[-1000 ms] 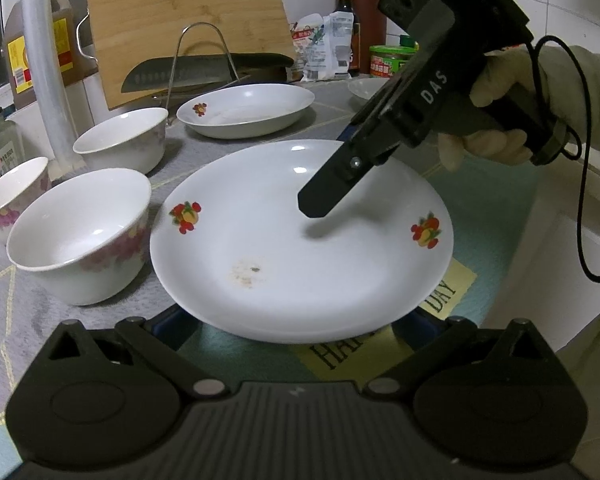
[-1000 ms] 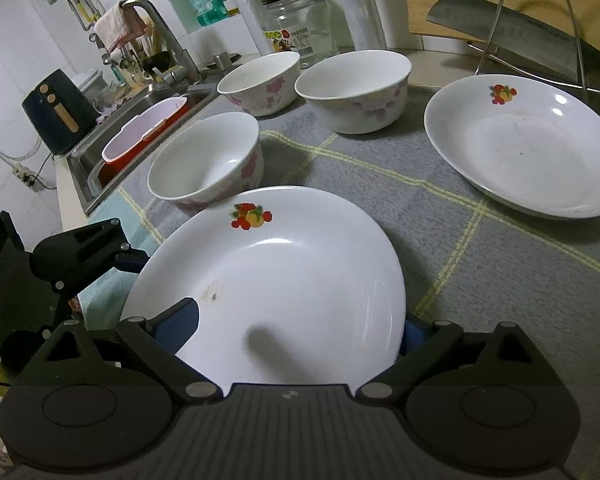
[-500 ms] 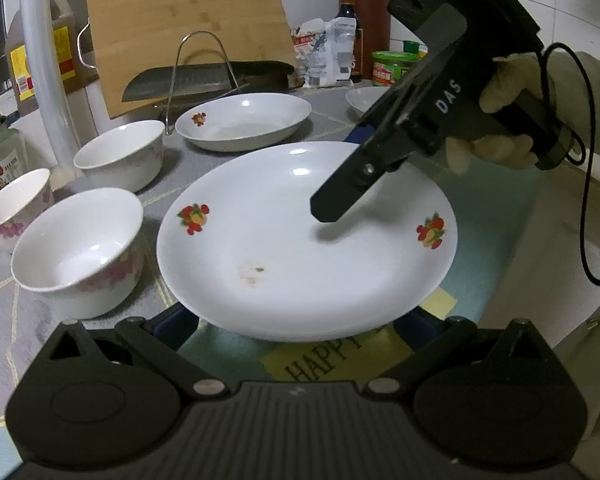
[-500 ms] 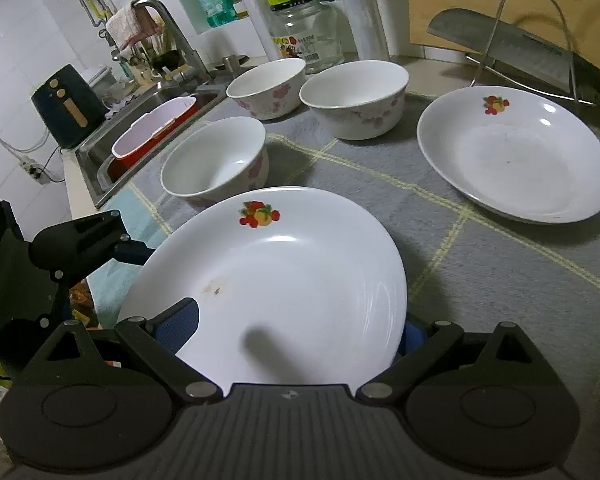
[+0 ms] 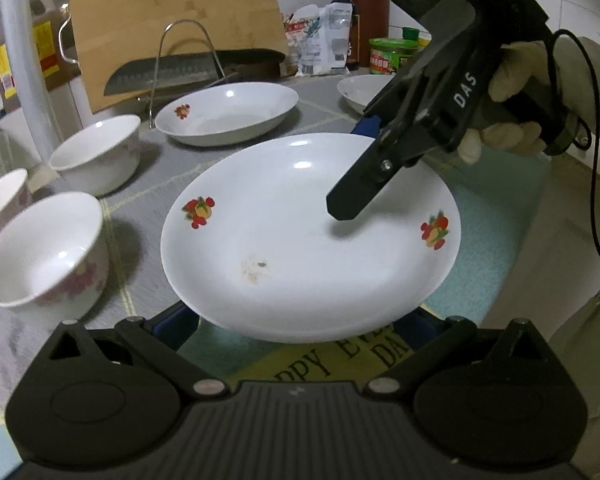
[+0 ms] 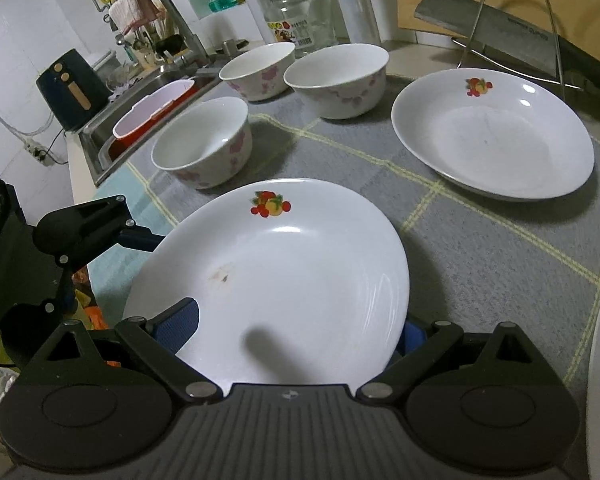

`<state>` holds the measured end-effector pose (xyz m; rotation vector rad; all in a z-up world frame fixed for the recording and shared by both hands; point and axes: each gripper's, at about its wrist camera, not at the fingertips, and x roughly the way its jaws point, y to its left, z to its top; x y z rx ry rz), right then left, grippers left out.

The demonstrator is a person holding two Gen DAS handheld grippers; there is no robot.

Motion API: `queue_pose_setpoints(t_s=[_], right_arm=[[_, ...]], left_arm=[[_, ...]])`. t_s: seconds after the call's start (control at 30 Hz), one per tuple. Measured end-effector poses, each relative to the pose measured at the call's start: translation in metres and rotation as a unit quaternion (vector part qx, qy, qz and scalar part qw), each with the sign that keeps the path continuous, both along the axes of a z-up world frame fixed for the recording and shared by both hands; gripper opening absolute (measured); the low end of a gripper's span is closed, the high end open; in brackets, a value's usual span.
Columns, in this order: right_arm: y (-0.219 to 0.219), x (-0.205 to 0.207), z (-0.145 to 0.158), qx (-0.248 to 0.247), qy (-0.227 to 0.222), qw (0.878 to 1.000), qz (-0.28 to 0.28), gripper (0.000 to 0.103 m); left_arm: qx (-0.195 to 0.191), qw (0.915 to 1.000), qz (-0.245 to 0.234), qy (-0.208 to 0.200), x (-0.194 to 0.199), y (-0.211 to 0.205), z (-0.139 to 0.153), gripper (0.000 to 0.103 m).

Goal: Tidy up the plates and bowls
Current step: 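Move the held plate with the right tool over another white plate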

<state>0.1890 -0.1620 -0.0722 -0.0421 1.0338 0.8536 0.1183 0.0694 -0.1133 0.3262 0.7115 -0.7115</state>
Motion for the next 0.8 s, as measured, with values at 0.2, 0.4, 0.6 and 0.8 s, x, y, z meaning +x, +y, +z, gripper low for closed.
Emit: queue_pose_setpoints(t_s=[0.2,0.4,0.6,0.8], right_arm=[[0.0009,0.0036,-0.0056,-0.009,0.006,1.000,0.008,0.100],[0.0004,0.0073,-0.0082,-0.005,0.003,1.000,0.001,0.101],[0.0001,0.0087,-0.0091,0.001,0.000,1.000,-0.007,0.103],[-0.0003,0.0068,-0.0056,0.000,-0.004,1.000,-0.016,0.102]], left_arm=[[0.002,0.9999,-0.016,-0.004,-0.0009,-0.0006,-0.0034,0.102],[-0.002,0.9994,-0.034,-0.005,0.0027,0.0031,-0.0045,0.102],[-0.011,0.9987,-0.050,-0.002,0.0062,0.0047,-0.0076,0.102],[-0.002,0.9986,-0.052,-0.007,0.0060,0.0010,-0.0053,0.102]])
